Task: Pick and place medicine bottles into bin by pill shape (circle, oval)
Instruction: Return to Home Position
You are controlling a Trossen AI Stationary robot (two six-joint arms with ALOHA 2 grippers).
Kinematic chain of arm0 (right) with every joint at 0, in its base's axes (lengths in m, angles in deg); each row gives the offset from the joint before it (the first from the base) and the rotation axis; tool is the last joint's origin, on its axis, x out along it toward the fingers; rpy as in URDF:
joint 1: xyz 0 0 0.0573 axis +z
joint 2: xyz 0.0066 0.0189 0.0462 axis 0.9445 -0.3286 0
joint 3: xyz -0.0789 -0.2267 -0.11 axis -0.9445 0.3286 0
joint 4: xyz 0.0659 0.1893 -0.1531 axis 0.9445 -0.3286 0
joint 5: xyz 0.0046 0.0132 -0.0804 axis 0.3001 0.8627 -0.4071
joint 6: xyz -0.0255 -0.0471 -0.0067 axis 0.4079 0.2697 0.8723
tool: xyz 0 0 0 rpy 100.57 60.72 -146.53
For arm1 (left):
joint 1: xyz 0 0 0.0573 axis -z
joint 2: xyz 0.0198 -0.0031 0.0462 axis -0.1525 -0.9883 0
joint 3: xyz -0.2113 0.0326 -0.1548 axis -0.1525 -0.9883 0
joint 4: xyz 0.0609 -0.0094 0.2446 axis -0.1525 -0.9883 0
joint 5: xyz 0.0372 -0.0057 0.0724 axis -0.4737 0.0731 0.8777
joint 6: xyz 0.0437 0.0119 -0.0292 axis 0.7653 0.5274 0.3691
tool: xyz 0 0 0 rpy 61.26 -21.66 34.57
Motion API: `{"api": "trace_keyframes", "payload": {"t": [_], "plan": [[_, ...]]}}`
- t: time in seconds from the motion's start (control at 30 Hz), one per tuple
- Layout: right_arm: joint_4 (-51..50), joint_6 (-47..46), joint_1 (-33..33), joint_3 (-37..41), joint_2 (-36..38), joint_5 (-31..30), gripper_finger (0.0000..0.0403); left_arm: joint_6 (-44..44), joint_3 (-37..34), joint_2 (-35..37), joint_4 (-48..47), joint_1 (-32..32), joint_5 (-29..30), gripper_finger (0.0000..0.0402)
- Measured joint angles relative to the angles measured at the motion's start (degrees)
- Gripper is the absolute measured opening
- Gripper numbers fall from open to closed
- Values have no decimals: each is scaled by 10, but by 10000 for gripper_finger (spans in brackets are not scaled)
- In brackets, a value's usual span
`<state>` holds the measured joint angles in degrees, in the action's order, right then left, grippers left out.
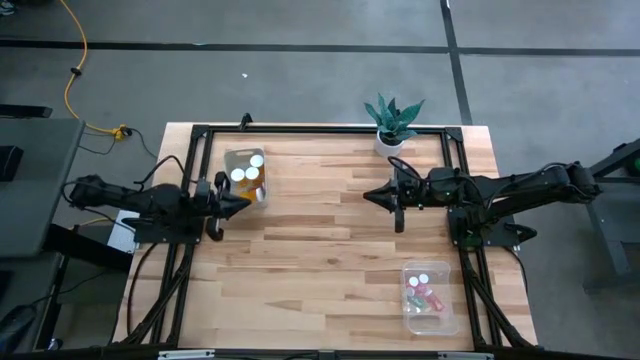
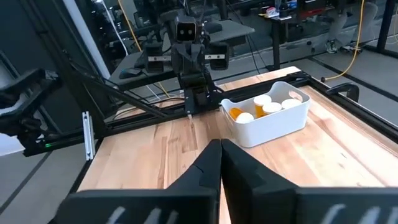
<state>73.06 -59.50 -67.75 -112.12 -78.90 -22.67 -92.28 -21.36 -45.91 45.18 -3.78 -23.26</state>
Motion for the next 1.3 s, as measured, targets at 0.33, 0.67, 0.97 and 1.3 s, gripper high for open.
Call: {"api": "trace_keyframes", "payload": {"t": [0.33, 0.67, 0.97, 1.3], "plan": [[-7, -36, 0, 0, 0, 23, 1, 12, -42, 99, -72, -29, -55, 0], [-18, -66, 0, 0, 0, 57, 0, 22, -41, 98, -109, -106, -147, 0], [-48, -96, 0, 73, 106, 73, 0, 11, -41, 96, -111, -129, -142, 0], [-53, -99, -19, 236, 375, 59, 0, 10, -41, 96, -111, -129, -142, 1]]}}
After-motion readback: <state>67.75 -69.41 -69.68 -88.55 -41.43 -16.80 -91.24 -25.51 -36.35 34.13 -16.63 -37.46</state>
